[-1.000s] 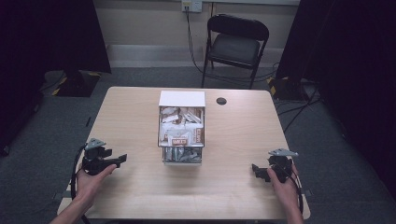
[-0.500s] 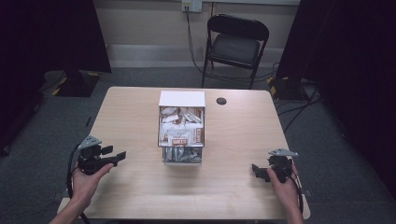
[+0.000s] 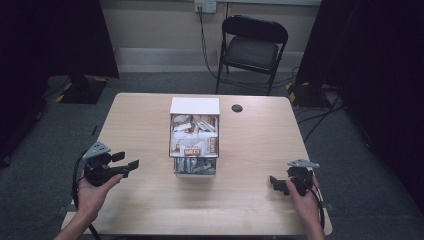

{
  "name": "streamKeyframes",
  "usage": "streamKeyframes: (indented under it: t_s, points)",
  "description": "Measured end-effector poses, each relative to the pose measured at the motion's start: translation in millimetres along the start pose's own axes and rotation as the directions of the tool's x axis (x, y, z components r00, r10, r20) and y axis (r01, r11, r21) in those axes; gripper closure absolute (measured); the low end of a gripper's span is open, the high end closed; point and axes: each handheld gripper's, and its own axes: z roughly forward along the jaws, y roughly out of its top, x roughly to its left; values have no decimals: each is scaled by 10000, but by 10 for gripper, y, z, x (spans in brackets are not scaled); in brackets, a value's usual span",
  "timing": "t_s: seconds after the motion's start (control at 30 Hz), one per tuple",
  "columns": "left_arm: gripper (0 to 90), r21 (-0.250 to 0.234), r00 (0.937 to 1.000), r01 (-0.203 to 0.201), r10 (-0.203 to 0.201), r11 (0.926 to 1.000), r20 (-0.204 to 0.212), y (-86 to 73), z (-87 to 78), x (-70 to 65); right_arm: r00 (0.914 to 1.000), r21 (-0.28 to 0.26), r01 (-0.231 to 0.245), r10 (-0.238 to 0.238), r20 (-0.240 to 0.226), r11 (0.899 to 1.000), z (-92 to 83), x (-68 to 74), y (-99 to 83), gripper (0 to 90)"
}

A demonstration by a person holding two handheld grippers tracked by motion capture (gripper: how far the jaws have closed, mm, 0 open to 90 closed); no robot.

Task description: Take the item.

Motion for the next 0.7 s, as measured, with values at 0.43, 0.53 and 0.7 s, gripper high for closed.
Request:
streamKeyframes:
  t_s: [0.43,0.53,0.7]
  points:
    - [347,-355,9966,-225,252,9991,782,200,-127,-96,10000,-15,-2,2,13,10000,0,1,-1,0]
    - [352,-388,9967,-433,458,9983,669,266,-145,-96,10000,-12,-1,1,14,10000,0,1,-1,0]
    - [368,-575,9890,-98,182,9983,1469,412,-174,-58,10000,-13,-2,2,14,10000,0,1,-1,0]
